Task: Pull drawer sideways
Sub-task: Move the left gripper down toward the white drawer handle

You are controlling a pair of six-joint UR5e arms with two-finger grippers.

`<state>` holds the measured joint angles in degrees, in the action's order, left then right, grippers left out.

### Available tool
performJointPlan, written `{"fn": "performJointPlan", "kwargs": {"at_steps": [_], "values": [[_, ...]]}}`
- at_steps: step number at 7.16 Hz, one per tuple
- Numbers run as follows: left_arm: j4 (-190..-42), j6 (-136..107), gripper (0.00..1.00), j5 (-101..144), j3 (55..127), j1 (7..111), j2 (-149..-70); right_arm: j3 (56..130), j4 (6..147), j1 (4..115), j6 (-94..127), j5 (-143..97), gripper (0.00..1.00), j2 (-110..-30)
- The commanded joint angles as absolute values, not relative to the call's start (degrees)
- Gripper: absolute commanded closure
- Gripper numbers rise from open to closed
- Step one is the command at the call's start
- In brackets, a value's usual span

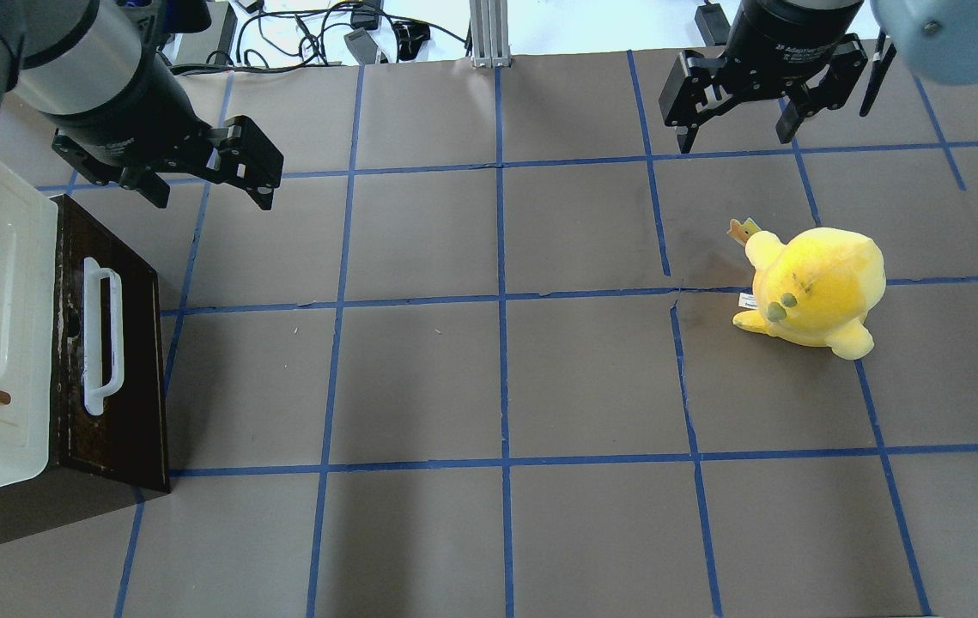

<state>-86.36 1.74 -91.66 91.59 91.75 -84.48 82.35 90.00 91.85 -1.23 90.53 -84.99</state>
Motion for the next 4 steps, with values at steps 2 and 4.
{"fn": "performJointPlan", "kwargs": {"at_steps": [2,4], "values": [[-84.3,-0.4,0.0,-92.2,91.3,94.5,-88.3,82.4,90.0,91.8,-1.2,90.5,0.0,-85.0],[-83.0,-4.0,0.0,-97.9,91.6,99.1,-91.3,82.4,90.0,91.8,-1.2,90.5,0.0,-85.0]]}}
